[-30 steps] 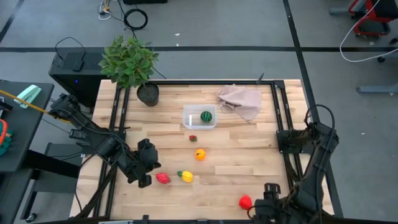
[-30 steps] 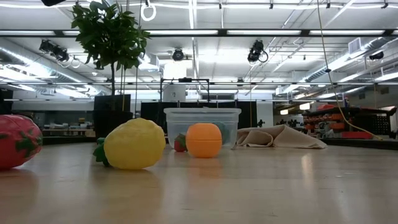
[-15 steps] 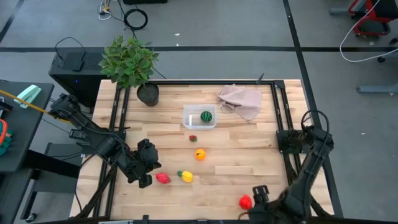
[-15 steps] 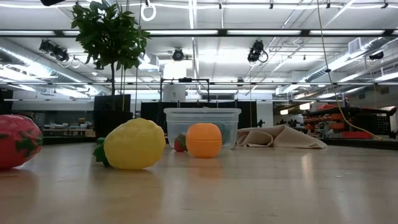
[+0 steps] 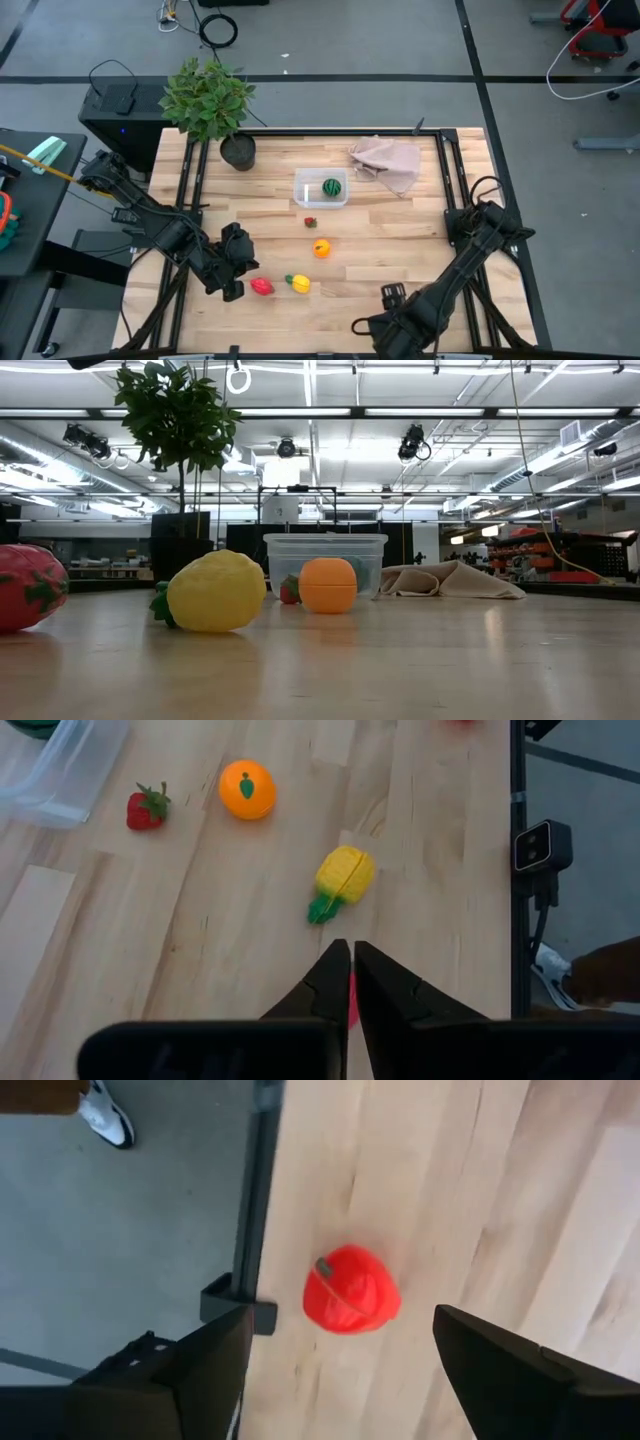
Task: Pick and placing Produce into tupperware
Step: Put the red apple into the transparent container
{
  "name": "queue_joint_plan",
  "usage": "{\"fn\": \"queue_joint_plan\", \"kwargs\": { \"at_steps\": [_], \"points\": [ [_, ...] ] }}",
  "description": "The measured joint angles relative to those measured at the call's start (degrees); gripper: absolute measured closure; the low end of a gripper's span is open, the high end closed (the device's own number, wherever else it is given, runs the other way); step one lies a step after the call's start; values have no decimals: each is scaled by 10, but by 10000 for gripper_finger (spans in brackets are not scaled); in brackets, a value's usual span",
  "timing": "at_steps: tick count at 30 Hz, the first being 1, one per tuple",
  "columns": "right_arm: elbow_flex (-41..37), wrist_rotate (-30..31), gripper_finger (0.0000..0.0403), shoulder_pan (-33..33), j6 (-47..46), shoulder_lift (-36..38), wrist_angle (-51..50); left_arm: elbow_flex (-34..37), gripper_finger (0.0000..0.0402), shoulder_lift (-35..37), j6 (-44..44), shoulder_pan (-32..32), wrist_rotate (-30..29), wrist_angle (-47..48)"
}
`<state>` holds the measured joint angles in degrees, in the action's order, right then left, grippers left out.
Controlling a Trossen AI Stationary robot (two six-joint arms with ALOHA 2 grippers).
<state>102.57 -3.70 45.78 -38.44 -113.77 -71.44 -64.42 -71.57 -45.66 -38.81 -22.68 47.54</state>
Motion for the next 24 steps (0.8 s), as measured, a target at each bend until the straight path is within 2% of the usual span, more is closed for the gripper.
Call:
{"fn": "queue_joint_plan", "kwargs": {
  "at_steps": [8, 14, 18, 24],
  "points": [
    [-103, -23, 87, 6, -76, 18, 67, 0, 365, 0, 20, 0, 0, 6],
    [-136, -19, 87, 22, -127, 19, 135, 0, 371, 0, 16, 0, 0, 6],
    [-157, -4, 87, 28, -146, 19, 136, 0, 373, 0, 15, 0, 0, 6],
    [-196, -20, 87, 15, -214, 19, 184, 0, 364, 0, 15, 0, 0, 5]
  ]
}}
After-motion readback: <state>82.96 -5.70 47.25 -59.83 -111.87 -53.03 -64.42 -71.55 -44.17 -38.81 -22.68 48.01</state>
